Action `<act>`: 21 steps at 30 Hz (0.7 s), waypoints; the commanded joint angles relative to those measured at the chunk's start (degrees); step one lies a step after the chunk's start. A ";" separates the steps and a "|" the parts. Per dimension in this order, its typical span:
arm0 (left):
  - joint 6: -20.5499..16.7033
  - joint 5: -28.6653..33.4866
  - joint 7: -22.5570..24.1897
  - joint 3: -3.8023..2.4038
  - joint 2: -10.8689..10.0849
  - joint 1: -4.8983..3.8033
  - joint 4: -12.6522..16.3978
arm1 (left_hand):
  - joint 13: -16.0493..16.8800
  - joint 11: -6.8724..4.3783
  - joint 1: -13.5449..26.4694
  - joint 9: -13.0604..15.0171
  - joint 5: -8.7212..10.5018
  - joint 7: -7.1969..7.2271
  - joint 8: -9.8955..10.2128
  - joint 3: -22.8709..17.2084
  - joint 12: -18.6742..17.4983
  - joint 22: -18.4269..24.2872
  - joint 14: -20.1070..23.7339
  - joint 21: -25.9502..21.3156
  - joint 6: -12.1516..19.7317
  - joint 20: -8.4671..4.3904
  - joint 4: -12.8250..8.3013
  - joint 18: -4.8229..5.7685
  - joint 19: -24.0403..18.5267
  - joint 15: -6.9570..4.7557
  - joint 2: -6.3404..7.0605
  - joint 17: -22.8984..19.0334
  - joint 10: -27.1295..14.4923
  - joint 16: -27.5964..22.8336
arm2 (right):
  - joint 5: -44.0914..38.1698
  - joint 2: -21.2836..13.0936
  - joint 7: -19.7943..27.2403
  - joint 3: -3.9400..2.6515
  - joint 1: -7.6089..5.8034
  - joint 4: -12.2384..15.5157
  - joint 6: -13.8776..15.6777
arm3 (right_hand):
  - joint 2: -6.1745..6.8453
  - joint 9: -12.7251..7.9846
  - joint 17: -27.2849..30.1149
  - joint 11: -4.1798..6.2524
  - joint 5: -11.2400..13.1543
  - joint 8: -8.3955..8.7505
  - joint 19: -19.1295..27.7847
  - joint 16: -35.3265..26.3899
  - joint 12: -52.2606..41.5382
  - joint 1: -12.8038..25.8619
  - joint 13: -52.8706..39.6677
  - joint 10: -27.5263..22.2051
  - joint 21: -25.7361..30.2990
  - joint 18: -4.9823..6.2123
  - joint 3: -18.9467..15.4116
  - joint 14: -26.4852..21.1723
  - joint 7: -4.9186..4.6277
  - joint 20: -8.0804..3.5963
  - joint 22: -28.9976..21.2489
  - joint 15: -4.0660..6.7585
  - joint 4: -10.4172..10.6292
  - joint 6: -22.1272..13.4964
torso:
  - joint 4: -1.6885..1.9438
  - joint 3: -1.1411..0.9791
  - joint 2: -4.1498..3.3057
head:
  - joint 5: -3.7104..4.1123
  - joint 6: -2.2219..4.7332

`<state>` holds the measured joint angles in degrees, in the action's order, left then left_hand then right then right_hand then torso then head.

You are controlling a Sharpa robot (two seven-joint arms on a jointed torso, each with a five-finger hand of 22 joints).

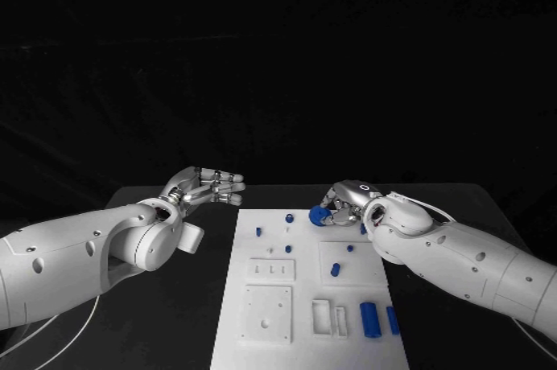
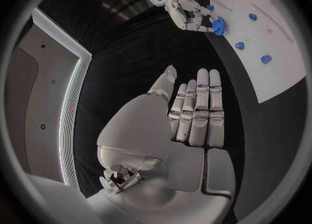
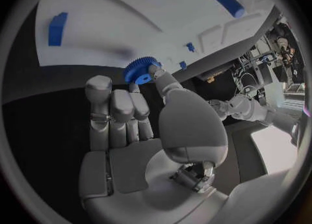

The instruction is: Assemble the parts on the task board

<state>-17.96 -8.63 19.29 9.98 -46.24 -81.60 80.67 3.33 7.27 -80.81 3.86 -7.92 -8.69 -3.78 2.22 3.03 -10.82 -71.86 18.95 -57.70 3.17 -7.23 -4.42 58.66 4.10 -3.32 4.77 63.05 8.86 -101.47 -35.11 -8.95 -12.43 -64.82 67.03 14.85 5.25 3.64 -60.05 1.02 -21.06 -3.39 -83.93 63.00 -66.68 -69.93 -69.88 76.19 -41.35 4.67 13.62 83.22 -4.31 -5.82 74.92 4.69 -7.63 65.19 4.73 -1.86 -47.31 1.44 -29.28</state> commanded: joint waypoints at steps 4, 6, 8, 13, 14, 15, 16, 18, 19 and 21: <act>0.62 -0.24 0.32 -0.04 -0.02 -0.04 0.26 | 0.08 0.16 0.28 -0.08 -0.33 -0.06 0.18 0.15 0.29 0.08 0.02 0.20 0.37 0.25 -0.33 0.51 -0.11 0.34 0.15 -0.07 -0.38 0.08 | -2.52 -0.15 -1.27 0.04 0.04 3.70 3.53 | 0.65 0.07 0.07 -0.17 0.48 -0.17 -3.23 0.13 -0.10 0.06 -0.05 0.44 -0.48 -0.48 -0.10 -0.09 0.00 -0.38 4.72 0.32 0.54 0.55 | -0.06 -0.02 -0.04 | -0.23 0.15; 0.61 -0.25 0.30 -0.04 -0.05 -0.04 0.30 | 0.08 0.16 0.28 -0.08 -0.33 -0.06 0.18 0.15 0.29 0.08 0.02 0.20 0.37 0.25 -0.33 0.51 -0.11 0.34 0.15 -0.07 -0.38 0.08 | -2.86 -0.05 -1.42 0.17 0.07 4.47 3.50 | 0.84 0.07 0.21 -0.18 0.99 -0.17 -3.21 0.01 -0.01 -0.09 -0.01 0.43 -0.54 -0.51 -0.17 -0.10 0.00 -0.38 4.73 0.32 1.01 0.54 | 0.00 -0.01 -0.02 | -0.24 0.13; 0.59 -0.26 0.29 -0.04 -0.11 -0.04 0.36 | 0.08 0.16 0.28 -0.08 -0.33 -0.06 0.18 0.15 0.29 0.08 0.02 0.20 0.37 0.25 -0.33 0.51 -0.11 0.34 0.15 -0.07 -0.38 0.08 | -3.27 0.15 -1.56 0.37 0.10 5.11 3.54 | 0.89 0.07 0.19 -0.17 1.18 -0.17 -3.21 0.05 0.03 -0.14 0.01 0.41 -0.56 -0.51 -0.19 -0.07 -0.03 -0.38 4.73 0.32 1.17 0.54 | 0.00 0.01 -0.02 | -0.28 0.10; 0.57 -0.27 0.28 -0.04 -0.18 -0.04 0.45 | 0.08 0.15 0.22 -0.07 -0.41 -0.04 0.16 0.12 0.29 0.12 0.03 0.25 0.32 0.24 -0.45 0.50 -0.14 0.34 0.16 -0.07 -0.36 0.08 | -4.38 0.91 -1.88 0.98 0.16 5.85 3.61 | 1.22 0.06 0.28 -0.18 1.41 -0.16 -3.19 0.00 0.10 -0.53 0.02 0.43 -0.53 -0.54 -0.27 -0.10 0.00 -0.38 4.70 0.31 1.87 0.52 | 0.08 0.04 -0.05 | -0.53 0.11; 0.56 -0.27 0.28 -0.04 -0.19 -0.05 0.47 | 0.08 0.15 0.22 -0.07 -0.41 -0.04 0.16 0.12 0.29 0.12 0.03 0.25 0.32 0.24 -0.45 0.50 -0.14 0.34 0.16 -0.07 -0.36 0.08 | -4.61 1.14 -1.97 1.13 0.19 5.87 3.64 | 1.25 0.07 0.26 -0.19 1.53 -0.17 -3.20 0.02 0.14 -0.52 0.06 0.41 -0.47 -0.53 -0.29 -0.08 0.00 -0.37 4.69 0.31 1.96 0.57 | 0.09 0.04 -0.05 | -0.55 0.10; 0.56 -0.27 0.28 -0.04 -0.19 -0.05 0.49 | 0.08 0.15 0.22 -0.07 -0.41 -0.04 0.16 0.12 0.29 0.12 0.03 0.25 0.32 0.24 -0.45 0.50 -0.14 0.34 0.16 -0.07 -0.36 0.08 | -4.89 1.38 -2.07 1.30 0.23 5.85 3.68 | 1.25 0.07 0.26 -0.19 1.53 -0.17 -3.20 0.02 0.14 -0.52 0.06 0.41 -0.47 -0.53 -0.29 -0.08 0.00 -0.37 4.69 0.31 1.96 0.57 | 0.09 0.04 -0.05 | -0.55 0.10; 0.57 -0.27 0.28 -0.04 -0.18 -0.05 0.49 | 0.08 0.15 0.22 -0.07 -0.41 -0.04 0.16 0.12 0.29 0.12 0.03 0.25 0.32 0.24 -0.45 0.50 -0.14 0.34 0.16 -0.07 -0.36 0.08 | -5.11 1.58 -2.15 1.45 0.26 5.81 3.73 | 1.30 0.06 0.28 -0.19 1.60 -0.16 -3.20 0.01 0.13 -0.58 0.04 0.43 -0.46 -0.53 -0.29 -0.09 0.01 -0.38 4.69 0.31 2.08 0.57 | 0.10 0.04 -0.06 | -0.58 0.12; 0.57 -0.28 0.29 -0.04 -0.17 -0.05 0.51 | 0.08 0.15 0.22 -0.07 -0.41 -0.04 0.16 0.12 0.29 0.12 0.03 0.25 0.32 0.24 -0.45 0.50 -0.14 0.34 0.16 -0.07 -0.36 0.08 | -5.42 1.96 -2.26 1.70 0.32 5.70 3.81 | 1.34 0.06 0.29 -0.19 1.65 -0.16 -3.21 0.01 0.12 -0.63 0.03 0.44 -0.45 -0.53 -0.29 -0.09 0.01 -0.38 4.68 0.31 2.18 0.58 | 0.11 0.02 -0.07 | -0.62 0.08; 0.58 -0.28 0.29 -0.04 -0.17 -0.05 0.51 | 0.08 0.15 0.22 -0.07 -0.41 -0.04 0.16 0.12 0.29 0.12 0.03 0.25 0.32 0.24 -0.45 0.50 -0.14 0.34 0.16 -0.07 -0.36 0.08 | -5.59 2.26 -2.32 1.87 0.37 5.57 3.84 | 1.37 0.06 0.32 -0.18 1.84 -0.16 -3.22 -0.02 0.17 -0.70 0.06 0.41 -0.54 -0.55 -0.28 -0.10 0.01 -0.37 4.70 0.30 2.25 0.57 | 0.12 0.01 -0.06 | -0.62 0.05; 0.61 -0.28 0.28 -0.04 -0.14 -0.05 0.51 | 0.08 0.15 0.22 -0.07 -0.41 -0.04 0.16 0.12 0.29 0.12 0.03 0.25 0.32 0.24 -0.45 0.50 -0.14 0.34 0.16 -0.07 -0.36 0.08 | -5.91 2.85 -2.40 2.15 0.52 5.28 3.93 | 1.39 0.06 0.32 -0.19 2.10 -0.15 -3.23 -0.01 0.15 -0.78 0.05 0.45 -0.62 -0.56 -0.23 -0.08 0.00 -0.37 4.73 0.30 2.36 0.56 | 0.13 0.03 -0.08 | -0.60 0.01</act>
<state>-17.97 -8.66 19.25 9.98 -46.46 -81.60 81.03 3.33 7.27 -80.81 3.86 -8.15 -8.69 -3.78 2.38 3.03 -10.75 -71.86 18.95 -57.71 3.17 -7.39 -4.42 58.66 4.10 -3.32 4.77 63.05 8.86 -105.25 -32.42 -10.68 -10.28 -64.37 72.42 18.00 6.22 3.66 -59.82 0.82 -19.30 -3.39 -83.93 62.99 -66.68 -70.75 -69.86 76.39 -41.70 4.65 13.34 83.23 -4.28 -5.82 74.91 4.69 -5.67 65.21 4.83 -1.84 -47.37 0.83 -29.22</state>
